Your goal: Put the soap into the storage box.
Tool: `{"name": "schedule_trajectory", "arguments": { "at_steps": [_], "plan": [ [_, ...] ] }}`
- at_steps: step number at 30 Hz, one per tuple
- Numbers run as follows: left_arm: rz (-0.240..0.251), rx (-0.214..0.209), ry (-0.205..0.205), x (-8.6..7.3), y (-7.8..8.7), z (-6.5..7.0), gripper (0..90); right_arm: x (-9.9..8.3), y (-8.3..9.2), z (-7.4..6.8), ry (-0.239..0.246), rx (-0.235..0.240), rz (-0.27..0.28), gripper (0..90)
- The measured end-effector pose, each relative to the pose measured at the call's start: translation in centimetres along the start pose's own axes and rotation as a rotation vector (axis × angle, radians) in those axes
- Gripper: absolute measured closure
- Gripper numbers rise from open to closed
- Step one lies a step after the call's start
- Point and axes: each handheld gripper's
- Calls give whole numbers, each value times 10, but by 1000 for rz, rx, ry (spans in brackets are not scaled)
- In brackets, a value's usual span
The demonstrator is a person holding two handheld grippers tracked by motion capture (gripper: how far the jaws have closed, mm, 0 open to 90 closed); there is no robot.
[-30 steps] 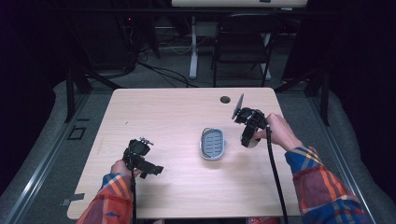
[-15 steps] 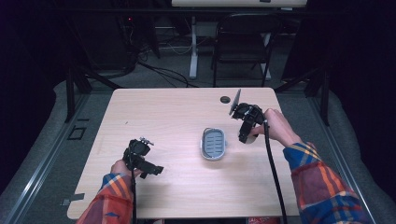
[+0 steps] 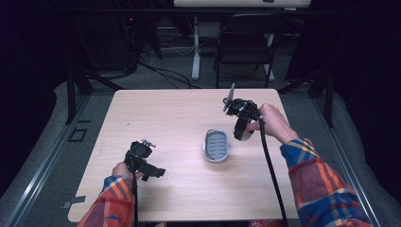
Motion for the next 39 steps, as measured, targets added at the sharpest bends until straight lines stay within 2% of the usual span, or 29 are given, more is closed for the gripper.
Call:
{"name": "schedule_trajectory", "arguments": {
  "at_steps": [9, 11, 20, 30, 39],
  "plan": [
    [1, 0, 1, 0, 0, 0, 0, 20, -4, -10, 34, 12, 4, 230],
    [0, 0, 0, 0, 0, 0, 0, 25, -4, -13, 45, 9, -9, 230],
    [4, -3, 1, 0, 1, -1, 0, 47, -20, -23, 80, 34, -8, 230],
    [4, -4, 2, 0, 1, -1, 0, 66, -38, -26, 103, 67, -18, 230],
    [5, -4, 1, 0, 1, -1, 0, 73, -55, -25, 101, 85, -21, 229]
  ]
}}
Point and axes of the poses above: each handheld gripper's, and its own axes: y roughly backward along the jaws, x roughly out of its top, z roughly to its right, and after that the axes turned 15 degrees about x, right-handed
